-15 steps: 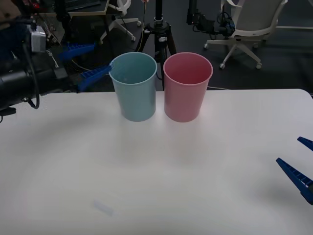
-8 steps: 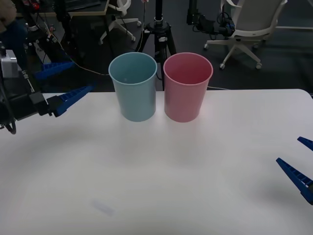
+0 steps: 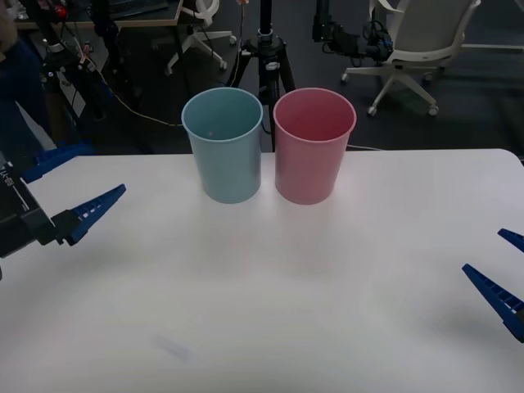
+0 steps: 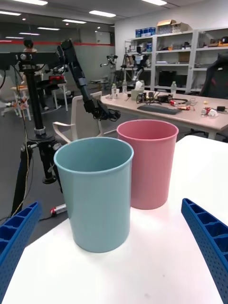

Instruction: Grasp the object on the table and drop it into the matching bin: aluminum can to the light blue bin, PET bottle to the pink bin.

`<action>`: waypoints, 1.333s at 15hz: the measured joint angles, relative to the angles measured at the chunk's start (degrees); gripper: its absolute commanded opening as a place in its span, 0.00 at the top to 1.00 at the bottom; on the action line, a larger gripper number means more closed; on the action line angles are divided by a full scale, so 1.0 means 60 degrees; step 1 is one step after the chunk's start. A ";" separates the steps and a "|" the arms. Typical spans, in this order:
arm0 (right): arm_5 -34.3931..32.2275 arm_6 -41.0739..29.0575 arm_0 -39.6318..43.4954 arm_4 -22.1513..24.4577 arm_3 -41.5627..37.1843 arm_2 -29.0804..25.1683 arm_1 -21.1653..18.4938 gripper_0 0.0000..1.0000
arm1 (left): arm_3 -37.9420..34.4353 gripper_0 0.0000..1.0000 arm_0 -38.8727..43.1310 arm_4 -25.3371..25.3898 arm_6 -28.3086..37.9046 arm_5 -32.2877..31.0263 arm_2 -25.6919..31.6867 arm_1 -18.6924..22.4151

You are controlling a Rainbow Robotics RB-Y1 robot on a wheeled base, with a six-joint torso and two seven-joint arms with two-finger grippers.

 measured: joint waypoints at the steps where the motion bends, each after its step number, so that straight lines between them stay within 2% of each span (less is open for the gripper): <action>1: 0.0000 0.0000 0.0000 0.0000 0.0000 0.0000 0.0000 0.00 | -0.0092 0.00 0.0303 -0.0291 0.0037 -0.0100 0.0273 -0.0308; 4: 0.0000 0.0000 0.0000 0.0000 0.0000 0.0000 0.0000 0.00 | -0.0216 0.00 0.0986 -0.1549 0.0259 -0.0870 0.1205 -0.1506; 7: 0.0000 0.0000 0.0000 0.0000 0.0000 0.0000 0.0000 0.00 | -0.0239 0.00 0.1418 -0.2964 0.0549 -0.2204 0.2313 -0.2822; 10: 0.0000 0.0000 0.0000 0.0000 0.0000 0.0000 0.0000 0.00 | -0.0246 0.00 0.1697 -0.3850 0.0793 -0.3494 0.3144 -0.3815; 13: 0.0000 0.0000 0.0000 0.0000 0.0000 0.0000 0.0000 0.00 | -0.0236 0.00 0.1987 -0.4039 0.0893 -0.4163 0.3477 -0.4241; 20: 0.0000 0.0000 0.0000 0.0000 0.0000 0.0000 0.0000 0.00 | -0.0235 0.00 0.2461 -0.3812 0.0855 -0.4395 0.3663 -0.4316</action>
